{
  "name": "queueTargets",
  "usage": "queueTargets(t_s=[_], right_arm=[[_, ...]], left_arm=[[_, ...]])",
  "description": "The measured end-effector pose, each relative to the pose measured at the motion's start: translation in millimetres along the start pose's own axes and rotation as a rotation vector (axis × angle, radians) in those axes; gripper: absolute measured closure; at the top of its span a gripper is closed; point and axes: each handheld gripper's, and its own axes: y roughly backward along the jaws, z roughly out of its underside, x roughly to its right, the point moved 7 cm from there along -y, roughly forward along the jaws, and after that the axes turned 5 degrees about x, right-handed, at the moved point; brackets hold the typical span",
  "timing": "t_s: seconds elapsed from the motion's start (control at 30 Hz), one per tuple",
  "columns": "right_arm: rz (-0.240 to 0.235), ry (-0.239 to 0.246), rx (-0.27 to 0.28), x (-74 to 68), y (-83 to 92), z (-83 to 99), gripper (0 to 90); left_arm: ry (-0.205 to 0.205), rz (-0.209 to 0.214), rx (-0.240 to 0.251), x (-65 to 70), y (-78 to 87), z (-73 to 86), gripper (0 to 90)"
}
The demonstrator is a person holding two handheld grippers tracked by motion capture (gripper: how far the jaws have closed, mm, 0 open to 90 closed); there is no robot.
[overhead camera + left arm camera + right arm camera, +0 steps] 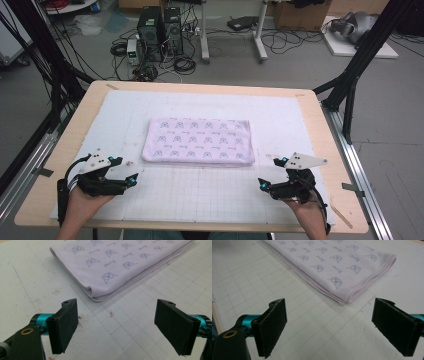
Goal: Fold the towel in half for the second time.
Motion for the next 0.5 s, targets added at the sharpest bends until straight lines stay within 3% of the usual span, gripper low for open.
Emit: queueTargets(t_s=[0.33,0.5], right_arm=[[-0.001,-0.019,-0.003,0.4,2.6,13.1,11.9],[0.001,-0.026,0.004,2.5,5.7,14.4,11.9]], left_arm=[[0.018,0.001,0.001,4.2,4.0,11.1,19.7],[0.006,0.005,-0.013,6.1,-0.4,13.2,19.7]])
